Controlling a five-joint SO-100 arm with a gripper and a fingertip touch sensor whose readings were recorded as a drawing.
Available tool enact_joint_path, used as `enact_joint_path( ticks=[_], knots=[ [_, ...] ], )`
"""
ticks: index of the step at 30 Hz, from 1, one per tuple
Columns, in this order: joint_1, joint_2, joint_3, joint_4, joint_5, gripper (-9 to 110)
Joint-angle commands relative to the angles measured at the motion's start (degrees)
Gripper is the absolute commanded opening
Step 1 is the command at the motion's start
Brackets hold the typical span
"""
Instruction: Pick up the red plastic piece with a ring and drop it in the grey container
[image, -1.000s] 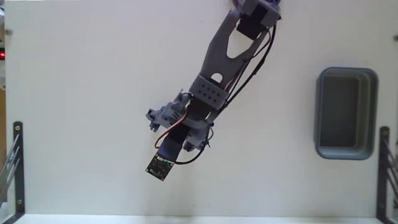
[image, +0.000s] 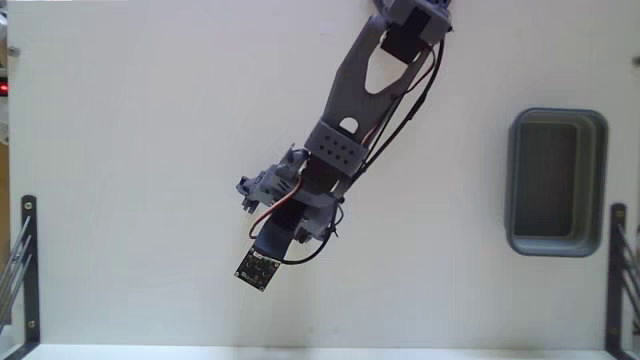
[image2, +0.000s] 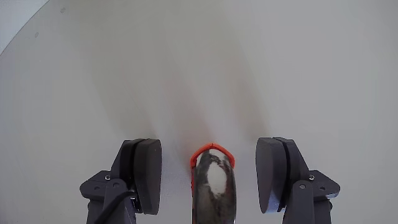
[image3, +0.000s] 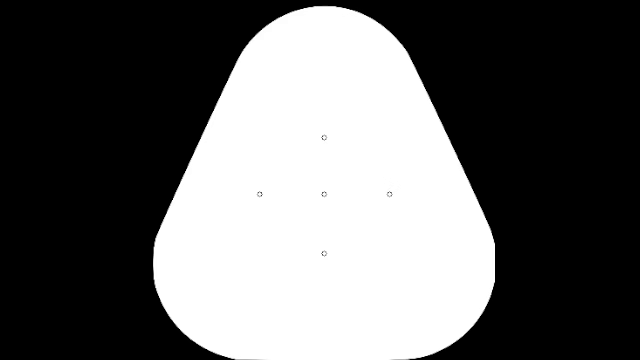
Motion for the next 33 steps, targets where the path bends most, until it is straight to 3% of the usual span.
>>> enact_joint_path(
  ticks=[1,33],
  knots=[
    [0.58,5.37,0.45,-0.71,0.09,91],
    [0.58,5.37,0.45,-0.71,0.09,82]
  ],
)
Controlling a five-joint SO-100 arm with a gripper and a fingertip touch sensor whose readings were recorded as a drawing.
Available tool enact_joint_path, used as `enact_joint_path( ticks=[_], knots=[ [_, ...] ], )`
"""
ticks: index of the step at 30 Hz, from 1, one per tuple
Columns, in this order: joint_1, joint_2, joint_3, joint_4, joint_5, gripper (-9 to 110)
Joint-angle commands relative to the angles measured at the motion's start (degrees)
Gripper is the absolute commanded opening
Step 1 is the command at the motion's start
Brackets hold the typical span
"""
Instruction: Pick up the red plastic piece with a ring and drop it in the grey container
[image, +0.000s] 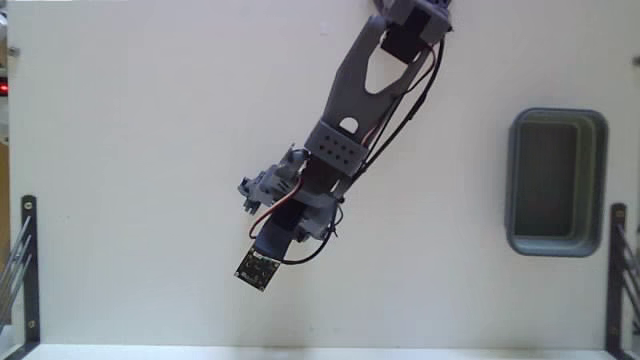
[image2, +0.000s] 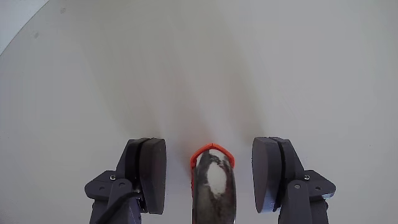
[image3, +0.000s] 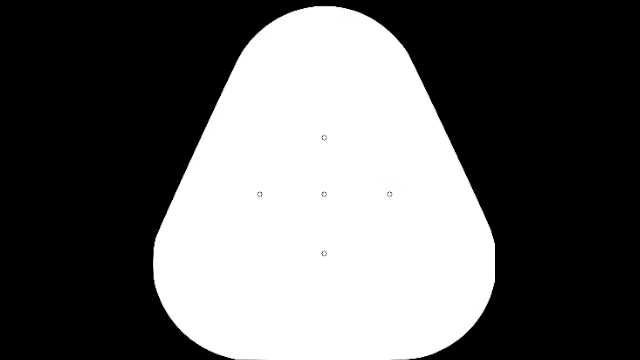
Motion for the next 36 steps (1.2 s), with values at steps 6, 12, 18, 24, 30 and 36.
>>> enact_joint_path(
  ticks=[6,12,18,24,30,36],
  knots=[
    [0.58,5.28,0.45,-0.71,0.09,80],
    [0.58,5.28,0.45,-0.71,0.09,78],
    [0.58,5.28,0.45,-0.71,0.09,77],
    [0.58,5.28,0.45,-0.71,0.09,75],
    [0.58,5.28,0.45,-0.71,0.09,73],
    [0.58,5.28,0.45,-0.71,0.09,71]
  ],
)
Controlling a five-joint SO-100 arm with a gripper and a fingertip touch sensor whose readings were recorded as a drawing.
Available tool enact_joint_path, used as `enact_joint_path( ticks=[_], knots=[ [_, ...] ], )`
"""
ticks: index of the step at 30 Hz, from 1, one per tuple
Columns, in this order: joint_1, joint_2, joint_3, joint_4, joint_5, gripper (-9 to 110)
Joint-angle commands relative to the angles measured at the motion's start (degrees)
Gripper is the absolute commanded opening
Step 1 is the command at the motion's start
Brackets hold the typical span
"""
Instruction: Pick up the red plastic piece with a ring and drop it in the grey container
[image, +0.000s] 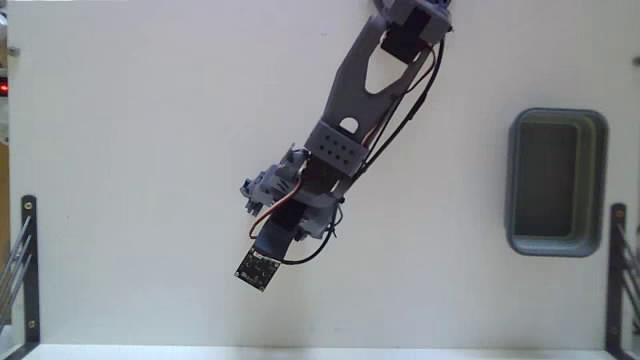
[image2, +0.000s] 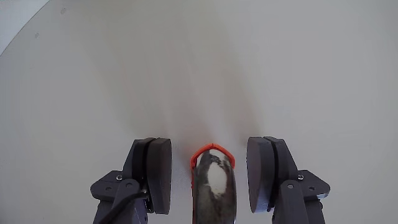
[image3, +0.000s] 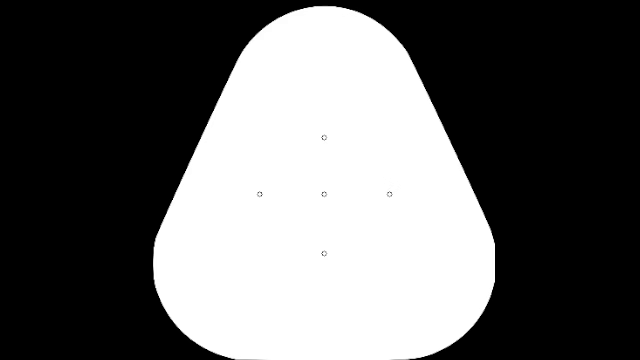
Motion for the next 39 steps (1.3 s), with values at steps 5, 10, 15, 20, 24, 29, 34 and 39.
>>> enact_joint_path(
  ticks=[5,10,15,20,24,29,34,39],
  knots=[
    [0.58,5.28,0.45,-0.71,0.09,70],
    [0.58,5.28,0.45,-0.71,0.09,69],
    [0.58,5.28,0.45,-0.71,0.09,67],
    [0.58,5.28,0.45,-0.71,0.09,65],
    [0.58,5.28,0.45,-0.71,0.09,65],
    [0.58,5.28,0.45,-0.71,0.09,63],
    [0.58,5.28,0.45,-0.71,0.09,61],
    [0.58,5.28,0.45,-0.71,0.09,60]
  ],
)
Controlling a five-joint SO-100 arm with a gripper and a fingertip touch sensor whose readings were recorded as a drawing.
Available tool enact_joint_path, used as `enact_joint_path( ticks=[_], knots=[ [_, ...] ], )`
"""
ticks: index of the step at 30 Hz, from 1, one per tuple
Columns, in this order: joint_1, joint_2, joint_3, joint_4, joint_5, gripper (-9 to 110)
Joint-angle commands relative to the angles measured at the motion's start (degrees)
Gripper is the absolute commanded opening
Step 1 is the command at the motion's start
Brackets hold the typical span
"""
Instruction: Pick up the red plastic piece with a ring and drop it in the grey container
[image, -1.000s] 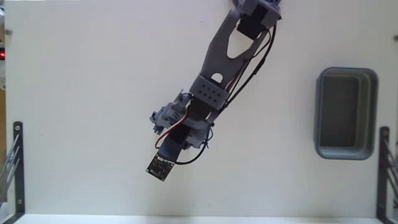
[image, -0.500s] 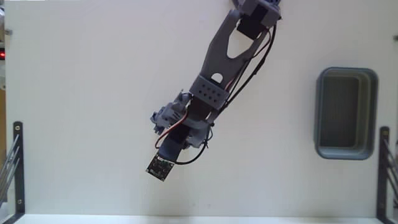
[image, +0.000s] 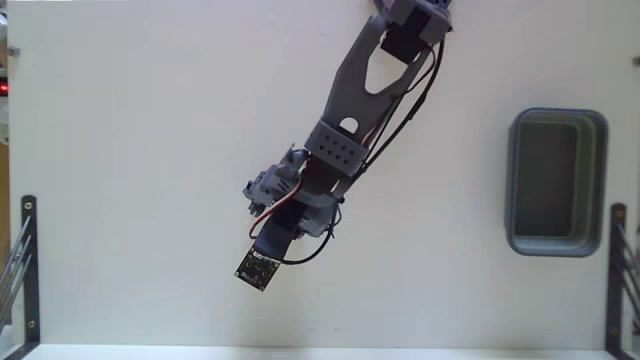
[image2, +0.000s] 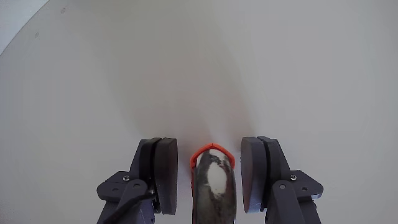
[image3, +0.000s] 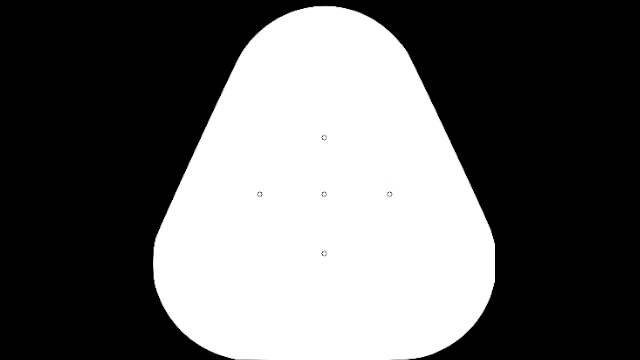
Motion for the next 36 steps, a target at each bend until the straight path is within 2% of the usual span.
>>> enact_joint_path(
  ticks=[1,36],
  knots=[
    [0.58,5.28,0.45,-0.71,0.09,60],
    [0.58,5.28,0.45,-0.71,0.09,50]
  ],
)
